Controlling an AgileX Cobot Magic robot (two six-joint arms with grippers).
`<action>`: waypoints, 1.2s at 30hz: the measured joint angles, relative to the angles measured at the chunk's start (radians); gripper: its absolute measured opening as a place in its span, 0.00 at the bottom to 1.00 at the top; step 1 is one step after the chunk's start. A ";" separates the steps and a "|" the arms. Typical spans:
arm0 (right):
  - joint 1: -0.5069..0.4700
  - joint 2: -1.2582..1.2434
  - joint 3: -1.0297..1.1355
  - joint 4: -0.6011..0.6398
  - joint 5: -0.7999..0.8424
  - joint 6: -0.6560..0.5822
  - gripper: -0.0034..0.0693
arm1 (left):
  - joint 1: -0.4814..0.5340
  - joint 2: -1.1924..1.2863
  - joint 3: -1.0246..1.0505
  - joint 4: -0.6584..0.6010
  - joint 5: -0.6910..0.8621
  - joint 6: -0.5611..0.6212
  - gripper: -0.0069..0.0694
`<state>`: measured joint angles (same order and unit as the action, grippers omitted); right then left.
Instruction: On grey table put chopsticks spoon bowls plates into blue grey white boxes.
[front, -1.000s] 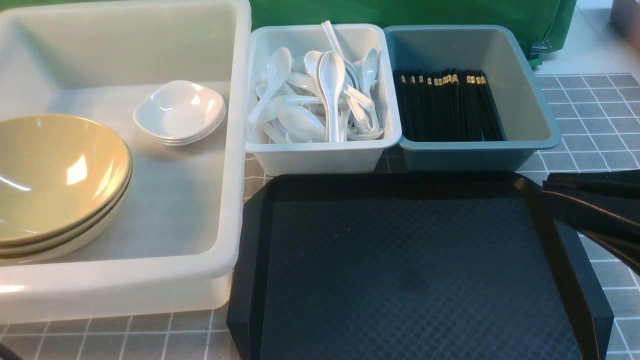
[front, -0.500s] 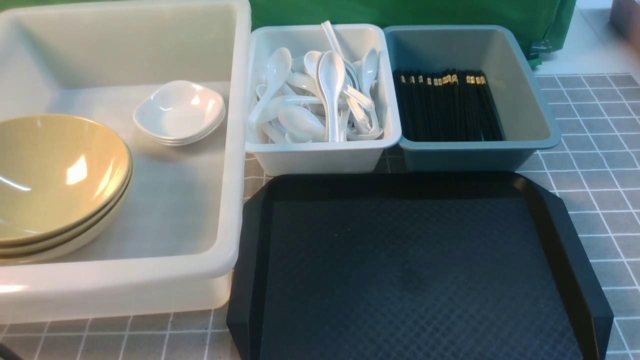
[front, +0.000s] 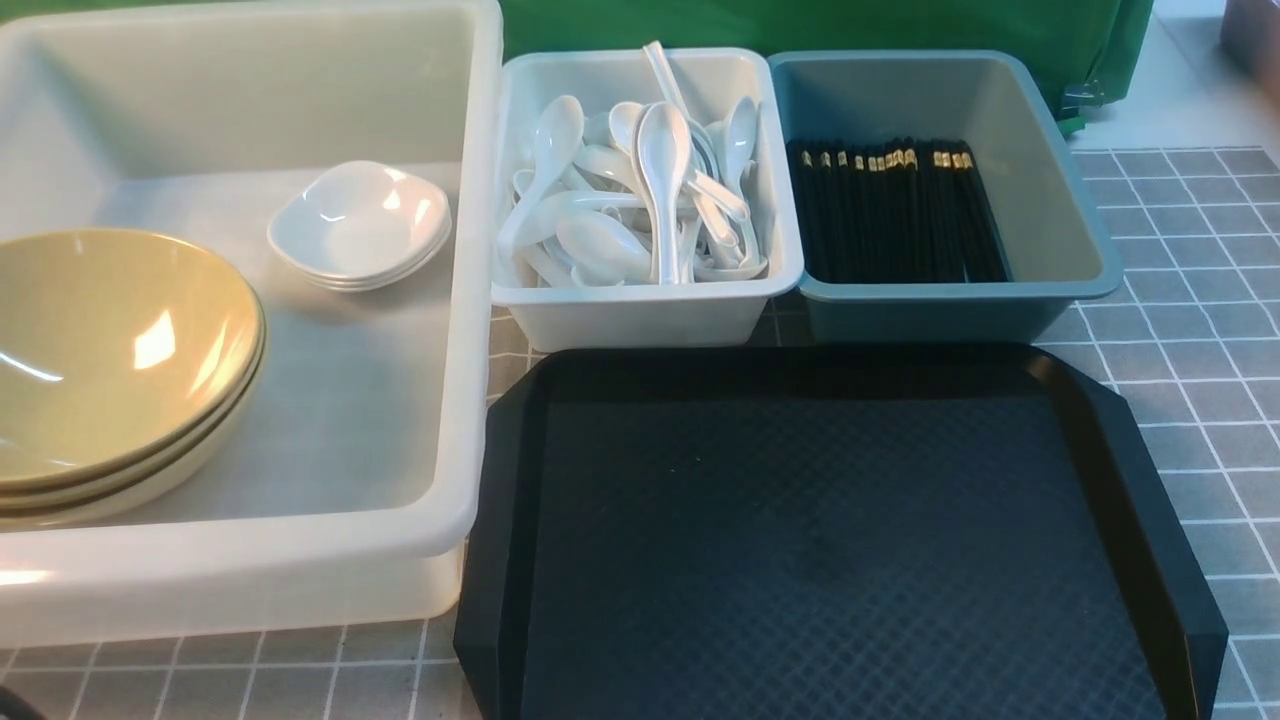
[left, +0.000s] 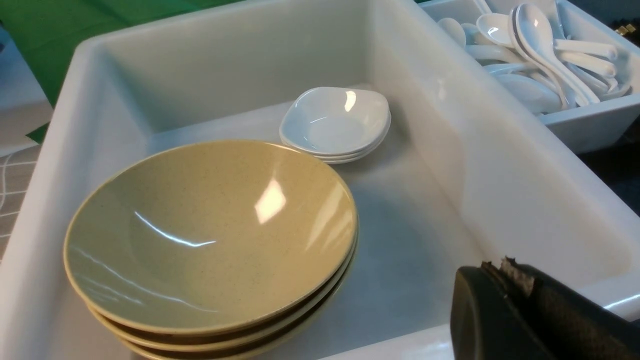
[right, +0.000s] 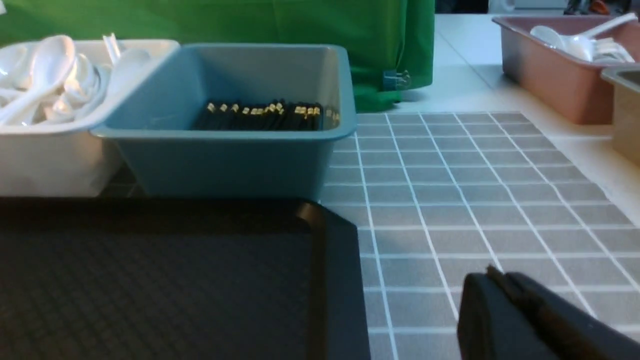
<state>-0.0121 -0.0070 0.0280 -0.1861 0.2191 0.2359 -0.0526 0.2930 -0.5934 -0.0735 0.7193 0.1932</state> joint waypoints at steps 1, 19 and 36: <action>0.000 -0.002 0.000 0.003 0.023 0.000 0.09 | 0.000 0.000 0.000 0.000 0.000 0.000 0.08; -0.001 -0.004 0.000 0.022 0.099 -0.071 0.09 | 0.000 0.000 0.000 0.000 0.000 0.000 0.08; -0.001 -0.004 0.000 0.022 0.099 -0.072 0.10 | 0.000 0.000 0.000 0.000 -0.002 0.000 0.08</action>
<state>-0.0131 -0.0114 0.0280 -0.1638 0.3184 0.1642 -0.0526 0.2930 -0.5934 -0.0735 0.7171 0.1929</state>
